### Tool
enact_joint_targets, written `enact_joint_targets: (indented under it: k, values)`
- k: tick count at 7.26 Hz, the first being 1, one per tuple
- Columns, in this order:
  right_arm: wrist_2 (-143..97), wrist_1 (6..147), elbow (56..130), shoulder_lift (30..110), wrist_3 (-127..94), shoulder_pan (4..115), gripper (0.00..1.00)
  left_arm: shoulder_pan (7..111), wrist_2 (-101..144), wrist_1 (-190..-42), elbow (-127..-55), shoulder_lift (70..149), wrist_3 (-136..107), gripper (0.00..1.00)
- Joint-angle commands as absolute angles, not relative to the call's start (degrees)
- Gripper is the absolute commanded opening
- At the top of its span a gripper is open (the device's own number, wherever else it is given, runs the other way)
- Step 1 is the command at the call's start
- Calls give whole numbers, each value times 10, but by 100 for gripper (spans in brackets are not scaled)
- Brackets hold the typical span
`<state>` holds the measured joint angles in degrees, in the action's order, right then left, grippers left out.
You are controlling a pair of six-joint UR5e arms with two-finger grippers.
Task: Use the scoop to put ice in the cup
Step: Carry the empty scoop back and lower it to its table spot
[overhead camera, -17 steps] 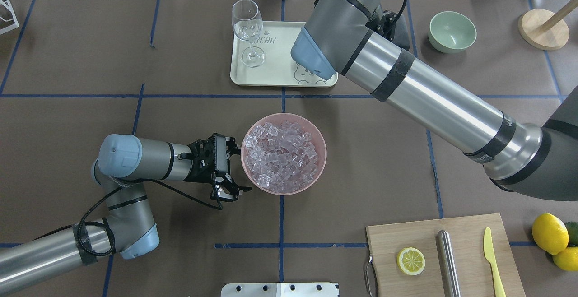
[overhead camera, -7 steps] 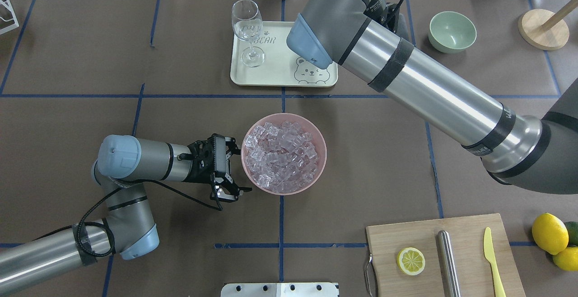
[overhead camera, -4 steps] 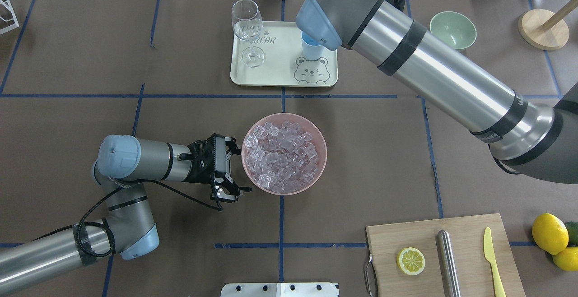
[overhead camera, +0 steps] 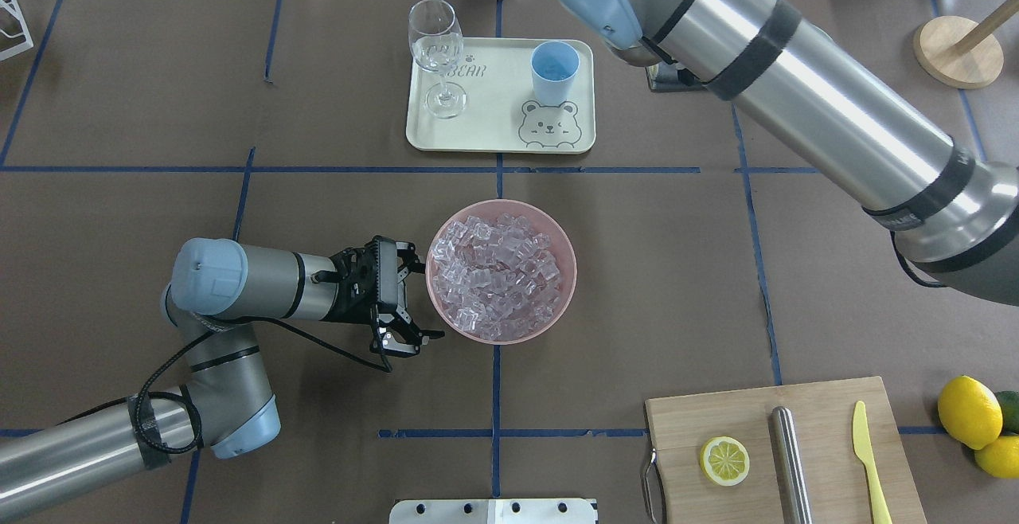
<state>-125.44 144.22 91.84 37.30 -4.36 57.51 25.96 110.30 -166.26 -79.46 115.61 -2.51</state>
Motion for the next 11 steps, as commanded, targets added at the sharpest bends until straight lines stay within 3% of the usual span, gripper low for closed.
enact_joint_targets:
  k: [1, 2, 3, 4, 7, 11]
  values:
    - [-1266, 1446, 1104, 513, -72, 584, 0, 259, 1103, -1668, -795, 1156, -33, 100]
    - [-1265, 1441, 1197, 608, -99, 584, 0, 259, 1103, -1674, -795, 1155, -33, 100]
    - [-1266, 1434, 1237, 659, -134, 584, 0, 259, 1103, -1674, -794, 1155, -33, 100]
    - [-1267, 1393, 1252, 716, -151, 583, 0, 259, 1103, -1674, -794, 1155, -33, 100]
    - [-1282, 1040, 1229, 936, -248, 571, 0, 258, 1103, -1674, -794, 1156, -33, 100]
    - [-1260, 835, 1187, 986, -493, 443, 0, 258, 1103, -1675, -794, 1156, -33, 100]
